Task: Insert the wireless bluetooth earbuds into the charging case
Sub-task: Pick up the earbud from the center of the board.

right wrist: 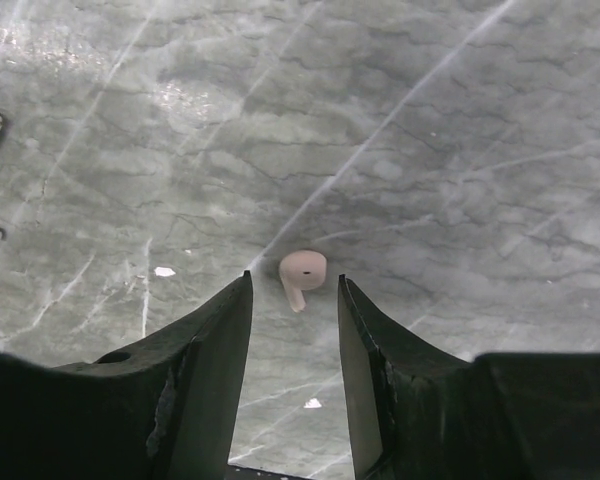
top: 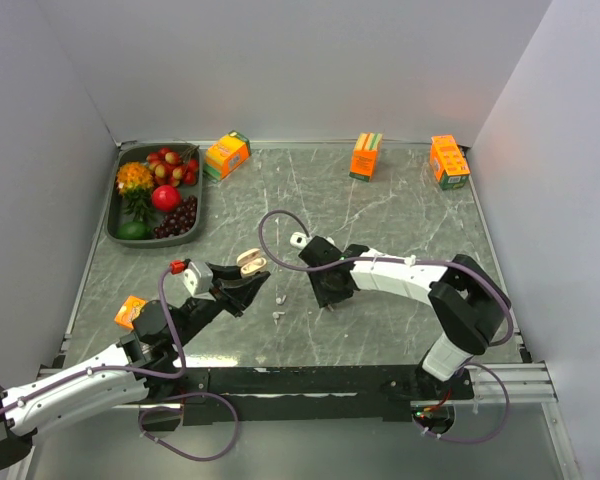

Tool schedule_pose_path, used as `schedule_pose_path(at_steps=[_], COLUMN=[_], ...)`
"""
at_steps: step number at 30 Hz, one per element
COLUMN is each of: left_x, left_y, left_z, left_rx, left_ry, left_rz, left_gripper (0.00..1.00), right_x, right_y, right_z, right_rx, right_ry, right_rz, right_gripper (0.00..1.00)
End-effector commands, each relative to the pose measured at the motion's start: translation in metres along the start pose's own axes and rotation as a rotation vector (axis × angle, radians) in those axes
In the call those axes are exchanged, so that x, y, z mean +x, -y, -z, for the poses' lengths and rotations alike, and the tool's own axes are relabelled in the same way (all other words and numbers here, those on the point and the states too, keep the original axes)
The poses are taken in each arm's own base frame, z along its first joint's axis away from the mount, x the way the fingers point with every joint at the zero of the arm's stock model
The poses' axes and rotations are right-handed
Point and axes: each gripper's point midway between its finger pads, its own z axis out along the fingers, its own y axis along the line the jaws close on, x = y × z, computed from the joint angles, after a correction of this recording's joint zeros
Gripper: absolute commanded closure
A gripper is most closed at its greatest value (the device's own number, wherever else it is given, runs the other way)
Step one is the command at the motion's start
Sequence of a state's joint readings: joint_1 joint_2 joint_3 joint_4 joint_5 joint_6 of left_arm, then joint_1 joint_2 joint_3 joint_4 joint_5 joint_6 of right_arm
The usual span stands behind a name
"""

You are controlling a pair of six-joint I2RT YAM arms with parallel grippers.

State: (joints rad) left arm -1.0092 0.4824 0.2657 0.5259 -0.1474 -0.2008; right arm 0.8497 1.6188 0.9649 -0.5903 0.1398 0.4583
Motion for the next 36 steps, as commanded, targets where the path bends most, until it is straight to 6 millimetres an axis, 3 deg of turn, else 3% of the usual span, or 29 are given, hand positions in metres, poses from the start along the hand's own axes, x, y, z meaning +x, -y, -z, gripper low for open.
schedule_pose_path(at_steps=[1, 15, 22, 26, 30, 34, 36], left_x=[-0.009, -0.011, -0.011, -0.01, -0.01, -0.01, -0.01], left_y=[0.003, 0.003, 0.002, 0.002, 0.002, 0.002, 0.001], left_z=[-0.002, -0.001, -0.001, -0.001, -0.002, -0.002, -0.002], left_rx=[0.006, 0.005, 0.002, -0.002, -0.002, -0.004, -0.005], left_ry=[0.032, 0.035, 0.033, 0.03, 0.029, 0.029, 0.029], left_rz=[0.017, 0.02, 0.022, 0.024, 0.025, 0.025, 0.023], left_gripper=[0.99, 0.99, 0.99, 0.99, 0.99, 0.99, 0.99], right_x=[-0.009, -0.006, -0.009, -0.013, -0.024, -0.032, -0.035], right_y=[-0.007, -0.003, -0.006, -0.007, -0.01, -0.006, -0.001], right_z=[-0.005, -0.007, -0.005, 0.0, 0.005, 0.008, 0.013], right_rx=[-0.022, -0.073, -0.164, -0.213, -0.26, -0.226, -0.203], right_ry=[0.008, -0.01, -0.007, -0.002, 0.013, 0.024, 0.031], right_rz=[-0.004, -0.124, -0.321, -0.423, -0.514, -0.498, -0.483], right_gripper=[0.54, 0.76, 0.91, 0.92, 0.82, 0.56, 0.5])
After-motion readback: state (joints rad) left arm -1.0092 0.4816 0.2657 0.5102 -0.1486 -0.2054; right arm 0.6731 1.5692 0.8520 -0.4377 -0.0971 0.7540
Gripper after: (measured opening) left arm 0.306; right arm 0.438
